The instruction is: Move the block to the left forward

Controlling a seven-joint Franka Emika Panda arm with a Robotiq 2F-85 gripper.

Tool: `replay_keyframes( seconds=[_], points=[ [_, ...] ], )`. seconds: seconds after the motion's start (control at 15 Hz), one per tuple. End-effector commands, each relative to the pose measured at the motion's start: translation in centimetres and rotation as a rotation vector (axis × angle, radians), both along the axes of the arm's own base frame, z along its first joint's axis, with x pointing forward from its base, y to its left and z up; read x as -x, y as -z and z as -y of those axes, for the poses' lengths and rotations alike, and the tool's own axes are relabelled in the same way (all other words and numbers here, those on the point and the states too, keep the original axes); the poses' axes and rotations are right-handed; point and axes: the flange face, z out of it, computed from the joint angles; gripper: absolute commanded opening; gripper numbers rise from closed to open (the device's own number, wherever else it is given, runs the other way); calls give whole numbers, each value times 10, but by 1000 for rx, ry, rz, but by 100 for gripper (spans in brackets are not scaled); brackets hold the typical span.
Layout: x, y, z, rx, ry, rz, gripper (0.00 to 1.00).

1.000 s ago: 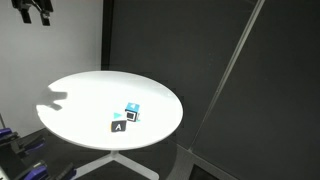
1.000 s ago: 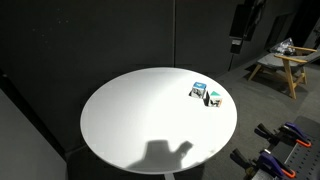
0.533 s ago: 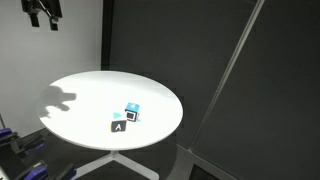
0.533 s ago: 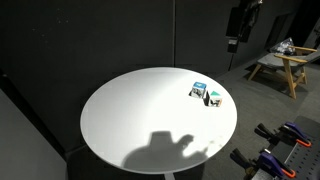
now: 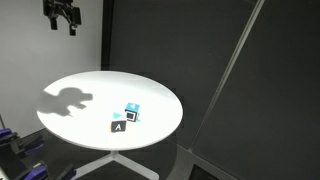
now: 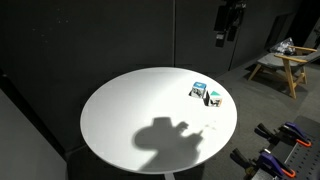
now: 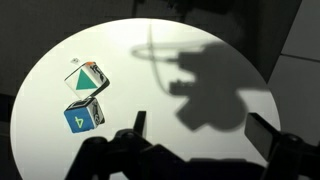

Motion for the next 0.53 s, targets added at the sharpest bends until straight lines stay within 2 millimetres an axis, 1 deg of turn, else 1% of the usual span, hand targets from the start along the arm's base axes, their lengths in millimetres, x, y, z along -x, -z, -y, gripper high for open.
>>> replay_keyframes(
  seconds=[0.0, 0.27, 0.47],
  points=[
    [-32, 3, 21, -31, 27, 30, 100],
    [-61, 26, 48, -30, 94, 39, 100],
    [-81, 49, 75, -14, 165, 19, 100]
  ],
)
